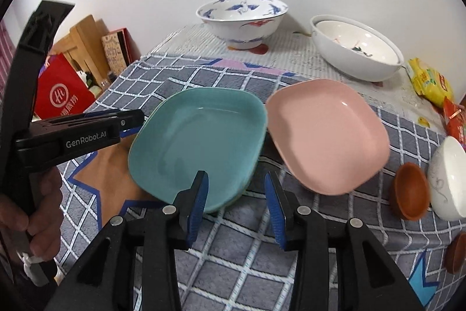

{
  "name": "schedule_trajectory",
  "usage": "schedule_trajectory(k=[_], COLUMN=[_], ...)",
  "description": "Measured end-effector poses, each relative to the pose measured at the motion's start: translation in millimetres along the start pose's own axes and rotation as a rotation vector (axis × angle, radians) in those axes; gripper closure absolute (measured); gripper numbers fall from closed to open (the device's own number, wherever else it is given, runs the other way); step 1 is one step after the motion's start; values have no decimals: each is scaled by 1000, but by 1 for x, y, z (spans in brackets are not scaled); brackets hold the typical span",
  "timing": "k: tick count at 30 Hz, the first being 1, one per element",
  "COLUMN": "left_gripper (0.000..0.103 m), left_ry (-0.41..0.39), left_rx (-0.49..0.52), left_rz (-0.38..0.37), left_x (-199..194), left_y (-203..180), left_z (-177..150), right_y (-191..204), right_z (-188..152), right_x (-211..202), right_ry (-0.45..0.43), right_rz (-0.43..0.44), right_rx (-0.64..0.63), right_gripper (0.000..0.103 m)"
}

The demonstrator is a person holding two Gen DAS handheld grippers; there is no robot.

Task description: Organize plates and bowls

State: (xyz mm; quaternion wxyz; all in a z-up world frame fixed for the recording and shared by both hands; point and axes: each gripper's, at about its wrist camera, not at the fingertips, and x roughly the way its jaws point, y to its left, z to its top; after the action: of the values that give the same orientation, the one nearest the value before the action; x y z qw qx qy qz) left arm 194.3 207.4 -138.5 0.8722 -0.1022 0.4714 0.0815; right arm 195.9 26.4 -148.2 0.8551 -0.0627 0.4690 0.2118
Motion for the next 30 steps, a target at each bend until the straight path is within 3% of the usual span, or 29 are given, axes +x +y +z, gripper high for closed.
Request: schedule_trajectory(k=[6,11,19,22,25,30], left_gripper=[69,62,59,60,72,72], left_ry=[-15,-22,-1,33,62,92], left_rx=[28,58,135,146,144,109], left_rz=[-13,-40,-81,-59,-29,-19], left_x=[-16,-22,-12,2,15,26], left_y=[-26,-58,-115,-121,-118,-105], left_z=[2,4,2,-3,-6,-7], right_y=[-38,-78,-115,-118,-121,-128], right_z=[-6,-6,-10,-12,-15,-17], right_x=[-28,-46,-62,-62,-61,-53], right_ry=[-47,-66,-90,-93,-93,-85], right_rz=[-67,-148,-132,-132,-125,-109], right_rx=[52,110,159,152,152,168], right_gripper=[59,59,58,57,57,57])
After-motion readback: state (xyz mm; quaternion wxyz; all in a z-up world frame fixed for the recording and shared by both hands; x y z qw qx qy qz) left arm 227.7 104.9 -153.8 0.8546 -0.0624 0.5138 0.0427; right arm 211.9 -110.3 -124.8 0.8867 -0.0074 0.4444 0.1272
